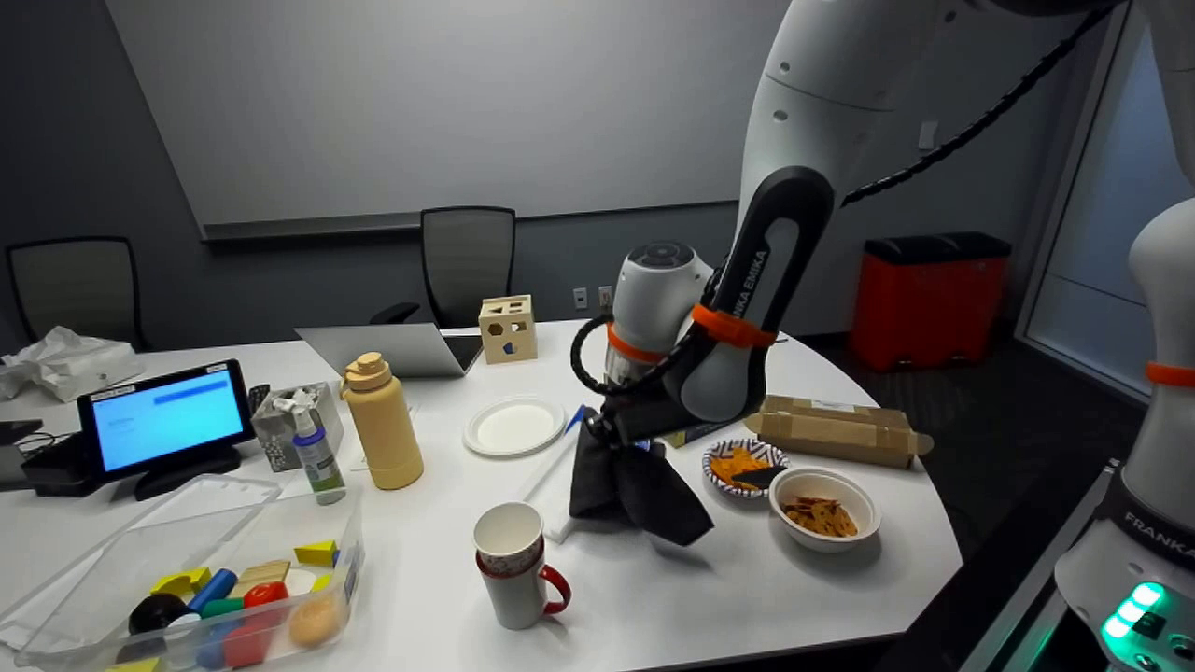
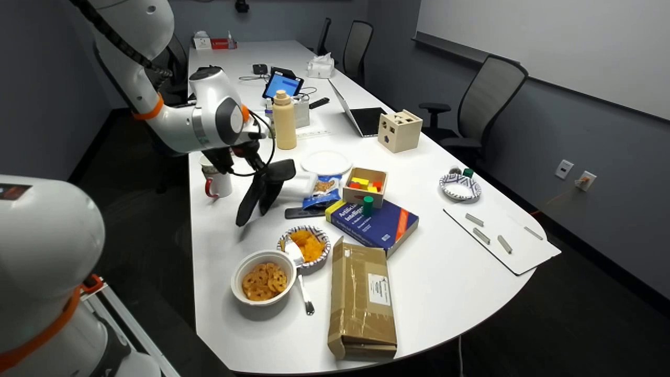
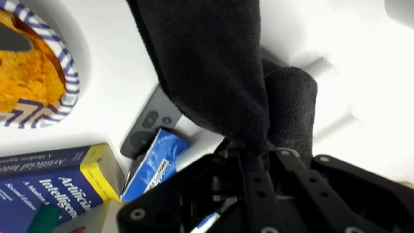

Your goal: Wipe the section of the table near the bowls using the grey rag

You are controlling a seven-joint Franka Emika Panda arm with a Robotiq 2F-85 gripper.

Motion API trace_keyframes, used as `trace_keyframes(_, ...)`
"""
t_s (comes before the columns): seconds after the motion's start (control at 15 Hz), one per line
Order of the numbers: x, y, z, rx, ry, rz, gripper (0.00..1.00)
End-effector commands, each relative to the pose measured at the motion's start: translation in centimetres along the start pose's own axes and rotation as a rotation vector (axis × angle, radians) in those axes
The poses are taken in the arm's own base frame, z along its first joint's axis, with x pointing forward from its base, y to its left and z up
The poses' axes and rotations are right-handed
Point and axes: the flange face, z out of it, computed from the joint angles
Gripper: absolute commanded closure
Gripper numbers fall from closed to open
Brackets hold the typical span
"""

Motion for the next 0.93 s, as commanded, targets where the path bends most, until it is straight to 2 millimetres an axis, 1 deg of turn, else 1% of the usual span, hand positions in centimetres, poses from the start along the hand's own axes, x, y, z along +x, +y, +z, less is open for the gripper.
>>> trace_keyframes(0.0,1.3,-1.2,-2.7,0.064,0.044,0.062,0.98)
trace_keyframes(0.13,1.6,-2.2,-2.5,0.08,0.038,0.089,0.98)
trace_keyframes(0.27,2.2,-2.7,-2.1,0.098,0.031,0.137,0.98)
trace_keyframes(0.47,4.0,-3.1,-2.3,0.141,0.016,0.239,0.98)
trace_keyframes(0.67,6.2,-3.1,-3.2,0.182,0.03,0.316,0.98)
trace_keyframes(0.8,7.6,-2.8,-3.1,0.188,0.058,0.341,0.98)
trace_keyframes(0.87,8.1,-2.6,-2.7,0.18,0.066,0.346,0.98)
